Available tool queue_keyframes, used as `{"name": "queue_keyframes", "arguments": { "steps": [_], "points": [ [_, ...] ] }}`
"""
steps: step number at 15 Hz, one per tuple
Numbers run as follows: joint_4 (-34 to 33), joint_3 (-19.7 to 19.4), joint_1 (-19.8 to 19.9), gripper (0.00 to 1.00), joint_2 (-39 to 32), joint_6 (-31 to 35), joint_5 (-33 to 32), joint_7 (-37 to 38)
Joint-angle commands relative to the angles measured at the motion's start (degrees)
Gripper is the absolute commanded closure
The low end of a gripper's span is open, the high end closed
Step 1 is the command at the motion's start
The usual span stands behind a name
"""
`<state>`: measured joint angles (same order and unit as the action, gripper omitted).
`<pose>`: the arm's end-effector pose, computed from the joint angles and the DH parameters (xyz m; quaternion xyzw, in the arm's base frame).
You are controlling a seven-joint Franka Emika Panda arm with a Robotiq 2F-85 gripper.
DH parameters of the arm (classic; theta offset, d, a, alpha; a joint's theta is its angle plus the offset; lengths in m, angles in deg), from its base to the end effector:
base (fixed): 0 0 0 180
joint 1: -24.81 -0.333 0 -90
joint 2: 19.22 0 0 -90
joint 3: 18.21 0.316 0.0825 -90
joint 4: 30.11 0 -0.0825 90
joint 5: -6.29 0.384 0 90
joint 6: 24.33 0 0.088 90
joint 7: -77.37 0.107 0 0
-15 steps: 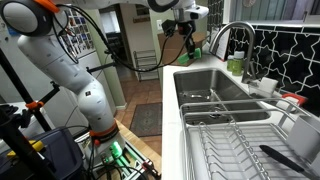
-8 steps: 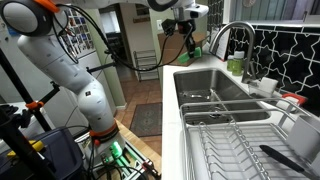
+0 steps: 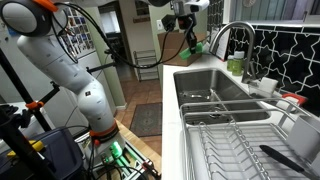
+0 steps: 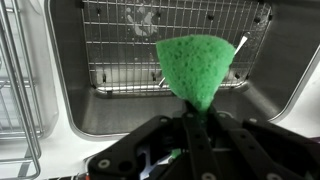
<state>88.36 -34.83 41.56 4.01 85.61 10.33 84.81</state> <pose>0.3735 -0.2659 0.6138 -0.9254 0.3482 -0.1362 0.0627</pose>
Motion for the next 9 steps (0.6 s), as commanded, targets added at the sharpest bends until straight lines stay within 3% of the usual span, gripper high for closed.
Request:
{"name": "queue_keyframes", "arguments": {
  "steps": [1, 9],
  "points": [
    [-0.06, -0.03, 0.38, 0.97, -0.16, -0.54, 0.03, 0.11],
    [0.66, -1.16, -0.48, 0.97, -2.30, -3.32, 2.30, -2.07]
  ]
}}
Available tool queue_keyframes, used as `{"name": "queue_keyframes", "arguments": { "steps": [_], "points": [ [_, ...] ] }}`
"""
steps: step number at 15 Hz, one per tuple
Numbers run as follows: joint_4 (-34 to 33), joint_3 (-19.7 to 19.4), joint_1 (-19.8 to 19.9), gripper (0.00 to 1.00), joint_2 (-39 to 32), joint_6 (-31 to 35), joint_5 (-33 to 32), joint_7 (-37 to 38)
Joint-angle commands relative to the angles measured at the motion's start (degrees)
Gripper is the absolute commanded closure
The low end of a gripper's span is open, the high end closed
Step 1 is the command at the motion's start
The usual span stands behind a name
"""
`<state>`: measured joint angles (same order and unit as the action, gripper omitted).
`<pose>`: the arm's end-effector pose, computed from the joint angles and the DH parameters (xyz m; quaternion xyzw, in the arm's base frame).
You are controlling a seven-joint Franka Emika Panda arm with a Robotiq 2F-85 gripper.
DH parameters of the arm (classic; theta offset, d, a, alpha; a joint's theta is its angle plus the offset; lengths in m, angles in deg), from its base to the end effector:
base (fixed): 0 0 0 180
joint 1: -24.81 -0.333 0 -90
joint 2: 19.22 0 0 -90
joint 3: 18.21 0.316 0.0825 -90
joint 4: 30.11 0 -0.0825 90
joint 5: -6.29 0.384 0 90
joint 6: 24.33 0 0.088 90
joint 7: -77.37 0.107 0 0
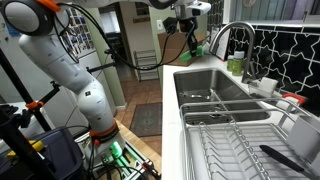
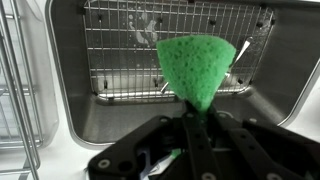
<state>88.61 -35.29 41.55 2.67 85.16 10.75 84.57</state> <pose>0.3772 -0.2701 0.6002 -0.9261 0.3514 -0.1197 0.0676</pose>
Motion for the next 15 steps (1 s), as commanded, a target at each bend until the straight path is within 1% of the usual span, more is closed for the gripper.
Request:
{"name": "queue_keyframes", "arguments": {
  "steps": [1, 4, 8, 9, 15],
  "points": [
    [1.04, -0.41, -0.43, 0.97, -1.26, -3.63, 1.58, -1.89],
    [2.01, -0.40, -0.29, 0.97, -2.25, -5.03, 1.56, -2.00],
    [3.12, -0.25, -0.24, 0.97, -3.13, -5.02, 1.46, -1.99],
    [2.30, 0.20, -0.07, 0.89, -3.28, -4.09, 0.56, -1.05],
    [2.70, 0.21, -0.07, 0.89, -3.57, -4.08, 0.56, -1.11]
  ]
}}
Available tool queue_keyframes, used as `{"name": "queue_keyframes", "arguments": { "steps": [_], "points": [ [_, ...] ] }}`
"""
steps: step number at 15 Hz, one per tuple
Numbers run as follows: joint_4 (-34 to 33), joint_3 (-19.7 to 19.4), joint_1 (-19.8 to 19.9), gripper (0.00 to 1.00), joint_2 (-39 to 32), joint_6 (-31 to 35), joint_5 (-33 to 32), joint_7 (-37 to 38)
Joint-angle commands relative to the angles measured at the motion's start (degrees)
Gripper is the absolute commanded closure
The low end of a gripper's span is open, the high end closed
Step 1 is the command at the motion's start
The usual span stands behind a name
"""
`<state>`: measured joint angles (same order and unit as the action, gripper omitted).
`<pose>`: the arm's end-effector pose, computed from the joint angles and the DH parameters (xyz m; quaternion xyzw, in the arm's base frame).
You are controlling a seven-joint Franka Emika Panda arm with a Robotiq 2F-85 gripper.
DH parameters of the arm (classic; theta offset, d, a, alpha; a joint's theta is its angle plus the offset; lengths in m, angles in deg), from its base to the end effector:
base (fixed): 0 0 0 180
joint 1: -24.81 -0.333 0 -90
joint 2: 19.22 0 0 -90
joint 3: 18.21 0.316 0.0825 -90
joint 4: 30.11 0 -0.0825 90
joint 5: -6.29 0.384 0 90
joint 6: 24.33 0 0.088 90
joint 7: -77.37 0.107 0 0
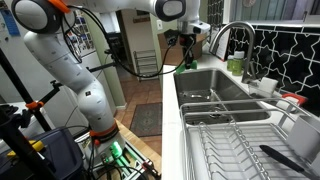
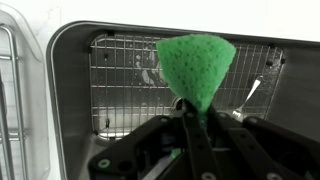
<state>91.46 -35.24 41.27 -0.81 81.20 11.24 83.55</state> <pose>0.3859 -0.2623 0.5424 -0.9354 0.3421 -0.0333 0.0825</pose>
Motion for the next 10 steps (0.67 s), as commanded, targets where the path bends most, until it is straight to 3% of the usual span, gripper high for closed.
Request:
{"name": "queue_keyframes", "arguments": {
  "steps": [1, 10],
  "points": [
    [-0.15, 0.16, 0.21, 0.97, -0.09, -0.13, 0.08, -0.09],
    [9.75, 4.12, -2.79, 0.97, -4.12, 7.53, 7.31, 4.23]
  ]
}}
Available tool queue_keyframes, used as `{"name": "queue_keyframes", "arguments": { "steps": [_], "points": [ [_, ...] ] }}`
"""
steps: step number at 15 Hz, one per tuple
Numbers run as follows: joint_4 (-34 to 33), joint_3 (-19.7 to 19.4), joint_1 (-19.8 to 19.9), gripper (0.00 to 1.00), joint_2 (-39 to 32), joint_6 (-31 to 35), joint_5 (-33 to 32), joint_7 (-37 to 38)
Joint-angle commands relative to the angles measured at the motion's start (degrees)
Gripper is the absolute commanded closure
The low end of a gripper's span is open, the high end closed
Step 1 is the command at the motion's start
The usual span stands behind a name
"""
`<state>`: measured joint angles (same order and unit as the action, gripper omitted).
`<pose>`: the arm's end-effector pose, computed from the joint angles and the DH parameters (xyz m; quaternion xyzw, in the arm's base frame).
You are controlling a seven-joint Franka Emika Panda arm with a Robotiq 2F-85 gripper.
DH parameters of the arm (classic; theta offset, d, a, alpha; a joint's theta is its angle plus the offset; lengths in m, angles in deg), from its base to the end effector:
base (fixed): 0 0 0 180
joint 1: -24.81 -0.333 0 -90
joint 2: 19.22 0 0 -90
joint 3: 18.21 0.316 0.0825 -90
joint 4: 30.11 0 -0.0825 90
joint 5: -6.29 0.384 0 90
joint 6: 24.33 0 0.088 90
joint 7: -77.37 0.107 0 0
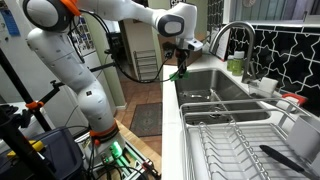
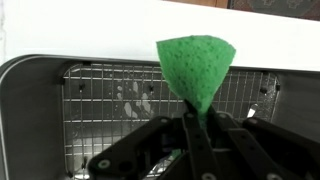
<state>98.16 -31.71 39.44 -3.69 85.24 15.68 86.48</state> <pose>0.4125 -0.2129 0.4735 -0.9335 0.3406 0.0143 0.1111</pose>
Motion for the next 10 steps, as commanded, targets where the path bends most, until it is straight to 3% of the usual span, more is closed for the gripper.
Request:
{"name": "queue_keyframes", "arguments": {
  "steps": [1, 10],
  "points": [
    [4.01, 0.93, -1.38, 0.97, -1.87, 4.38, 3.80, 1.37],
    [9.46, 2.80, -3.46, 0.97, -6.10, 7.17, 9.69, 1.55]
  ]
}}
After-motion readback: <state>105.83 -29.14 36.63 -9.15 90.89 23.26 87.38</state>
